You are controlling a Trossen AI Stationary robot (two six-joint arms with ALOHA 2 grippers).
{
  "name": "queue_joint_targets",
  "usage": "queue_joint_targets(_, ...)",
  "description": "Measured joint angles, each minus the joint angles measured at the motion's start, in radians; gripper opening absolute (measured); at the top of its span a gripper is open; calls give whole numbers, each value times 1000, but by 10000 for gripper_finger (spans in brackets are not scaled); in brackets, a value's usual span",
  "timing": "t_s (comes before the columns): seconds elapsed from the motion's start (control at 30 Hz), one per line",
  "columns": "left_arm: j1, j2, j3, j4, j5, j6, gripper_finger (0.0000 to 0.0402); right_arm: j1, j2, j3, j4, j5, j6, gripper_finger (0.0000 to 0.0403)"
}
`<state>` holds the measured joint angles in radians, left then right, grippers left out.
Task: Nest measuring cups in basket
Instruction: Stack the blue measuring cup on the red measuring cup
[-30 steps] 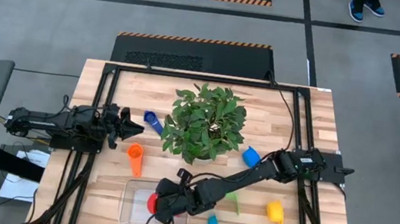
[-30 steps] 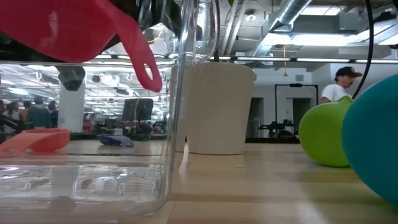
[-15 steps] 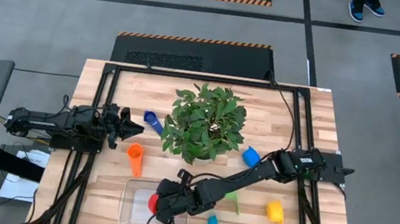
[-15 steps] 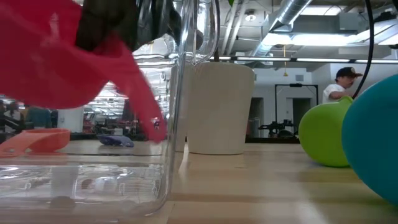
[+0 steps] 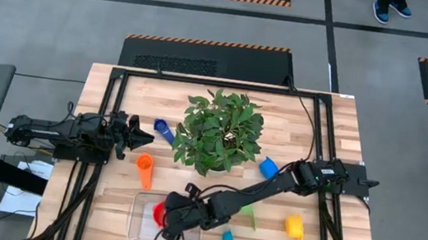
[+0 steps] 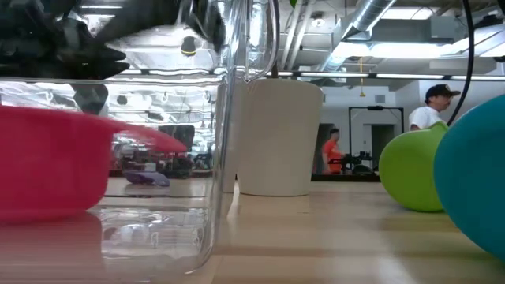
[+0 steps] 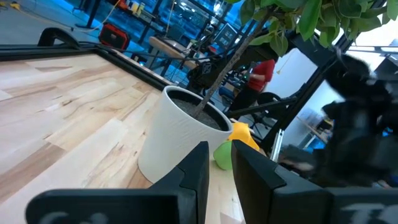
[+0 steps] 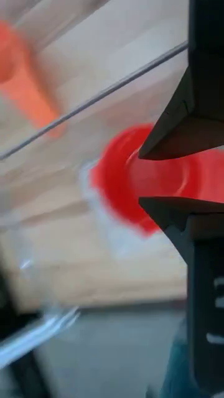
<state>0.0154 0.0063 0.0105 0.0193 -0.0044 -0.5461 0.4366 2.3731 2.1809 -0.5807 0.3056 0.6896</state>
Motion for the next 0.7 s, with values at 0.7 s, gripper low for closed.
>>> queue_joint_targets(0.7,0,0,3,-5,25,-70,59,429,-111,152,-833,318,1270,43)
